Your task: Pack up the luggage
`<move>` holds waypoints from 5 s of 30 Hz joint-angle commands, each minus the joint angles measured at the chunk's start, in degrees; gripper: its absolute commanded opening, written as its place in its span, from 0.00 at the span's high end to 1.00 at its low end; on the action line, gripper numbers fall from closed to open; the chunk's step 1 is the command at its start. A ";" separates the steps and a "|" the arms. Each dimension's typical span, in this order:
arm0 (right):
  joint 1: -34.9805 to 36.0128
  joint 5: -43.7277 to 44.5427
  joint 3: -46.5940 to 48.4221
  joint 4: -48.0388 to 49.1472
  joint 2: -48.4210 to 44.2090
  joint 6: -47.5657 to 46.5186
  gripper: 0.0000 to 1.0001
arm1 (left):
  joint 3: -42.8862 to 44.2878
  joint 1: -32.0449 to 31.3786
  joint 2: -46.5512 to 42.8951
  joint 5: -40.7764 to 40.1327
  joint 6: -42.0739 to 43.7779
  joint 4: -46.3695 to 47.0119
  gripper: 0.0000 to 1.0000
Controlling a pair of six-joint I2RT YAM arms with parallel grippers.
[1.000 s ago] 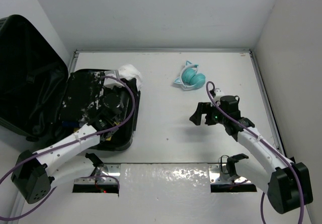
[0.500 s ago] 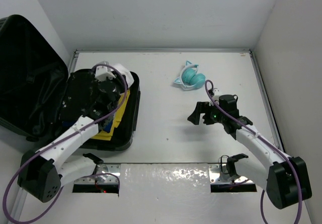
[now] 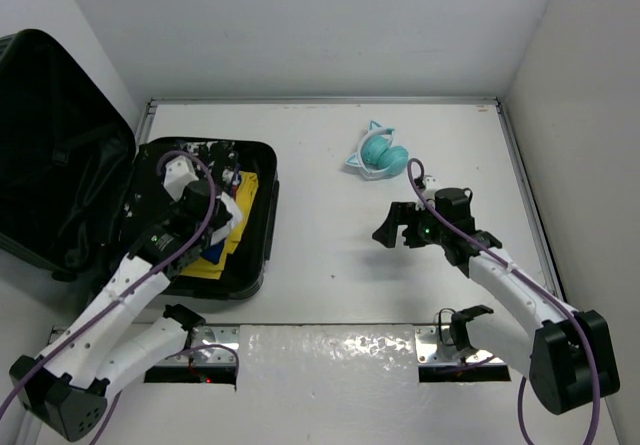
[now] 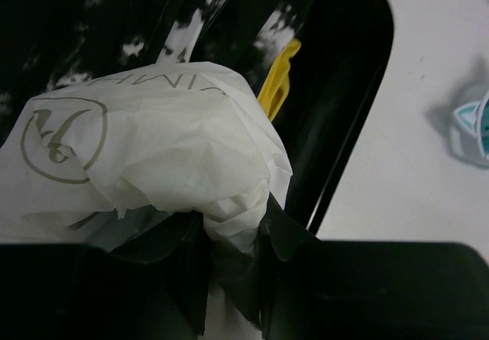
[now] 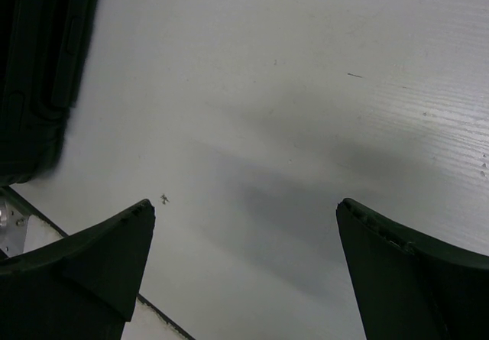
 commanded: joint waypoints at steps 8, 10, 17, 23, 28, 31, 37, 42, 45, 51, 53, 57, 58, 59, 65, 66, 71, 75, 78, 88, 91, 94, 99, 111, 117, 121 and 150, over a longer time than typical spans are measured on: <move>-0.17 -2.75 2.12 2.03 -2.80 -0.19 0.01 | 0.86 -7.78 -4.01 -1.75 -11.50 -17.63 1.00; -0.17 -2.67 2.12 1.85 -2.80 -0.81 0.01 | -0.10 -8.04 -5.94 -0.61 -11.86 -17.37 1.00; -0.17 -4.07 2.21 2.46 -1.74 -0.90 0.01 | 0.85 -8.04 -2.89 -2.18 -15.97 -22.88 1.00; -0.17 -4.60 1.95 2.29 -1.66 -1.43 0.01 | -0.99 -8.39 3.63 2.56 -18.01 -26.95 1.00; -0.17 -6.18 0.72 4.57 -0.86 -0.54 0.01 | -4.41 -8.83 3.18 7.37 -15.73 -22.30 1.00; -0.17 -6.10 0.89 3.79 -0.60 -1.07 0.01 | -5.12 -10.23 5.46 10.63 -15.45 -19.13 1.00; -0.17 -6.27 0.72 3.43 -0.16 -1.51 0.01 | -5.21 -17.35 9.42 12.85 -18.96 -16.75 1.00; -0.17 -7.41 0.72 3.43 0.54 -1.51 0.01 | -6.61 -19.64 12.59 10.92 -20.73 -18.60 1.00; -0.17 -7.50 0.45 3.61 0.19 -1.51 0.01 | -7.14 -19.56 13.47 8.29 -20.73 -18.86 0.91; -0.17 -7.50 0.02 3.61 0.19 -1.51 0.01 | -5.83 -18.51 16.89 6.68 -17.32 -15.54 0.67; -0.17 -7.50 0.02 3.69 0.19 -1.51 0.01 | -6.70 -16.67 18.65 7.65 -15.30 -13.77 0.63; -0.17 -7.41 -0.25 3.61 0.37 -1.95 0.01 | -7.50 -14.11 19.98 7.66 -14.75 -12.70 0.51; -0.17 -7.41 -0.16 3.52 0.37 -1.95 0.01 | -7.06 -14.11 19.19 6.96 -15.45 -13.40 0.47; -0.17 -7.50 -0.07 3.61 0.54 -1.95 0.01 | -6.62 -14.11 18.58 5.65 -16.50 -15.15 0.42; -0.17 -7.68 -0.16 4.48 1.33 -1.34 0.01 | -1.44 -14.37 10.67 3.36 -16.78 -19.82 0.36; -0.17 -7.59 -0.07 4.57 1.42 -1.25 0.01 | 0.48 -14.37 9.96 3.27 -16.43 -20.17 0.36; -0.17 -6.98 0.28 4.66 2.12 -1.16 0.01 | 4.80 -14.37 7.94 2.56 -13.18 -21.50 0.34; -0.26 -5.48 0.72 4.05 2.74 -1.34 0.01 | 5.42 -14.37 7.23 2.30 -11.95 -21.06 0.34; -0.17 -2.94 0.89 3.78 2.74 -0.64 0.01 | 6.73 -14.37 6.27 1.25 -10.54 -21.23 0.34; -0.17 15.23 7.64 5.09 8.88 8.23 0.01 | 15.61 -14.37 -0.67 -7.19 3.58 -16.51 0.29; -0.17 22.36 15.81 4.23 16.34 7.72 0.01 | 15.97 -14.37 -2.78 -9.91 10.72 -12.19 0.27; -0.17 25.46 27.41 0.63 27.67 2.02 0.03 | 9.59 -14.28 -6.81 -11.42 13.10 -7.89 0.26; 1.23 20.55 44.82 -6.40 43.94 -15.20 0.15 | 4.72 -14.11 -12.36 -9.22 14.16 -3.83 0.25; 9.15 32.48 62.15 -14.32 59.41 -33.24 0.50 | 2.79 -13.32 -12.19 -4.73 15.57 -1.81 0.22; 9.15 35.57 64.43 -13.26 63.11 -36.05 0.53 | 2.26 -13.32 -13.42 -4.12 15.92 -0.93 0.22; 9.15 34.52 66.37 -13.71 65.75 -37.37 0.58 | 2.44 -13.23 -12.63 -4.03 15.83 -1.11 0.22; 27.86 12.71 51.78 9.48 36.75 -17.70 1.00 | 2.79 -13.32 -15.79 -7.45 14.16 -2.33 0.22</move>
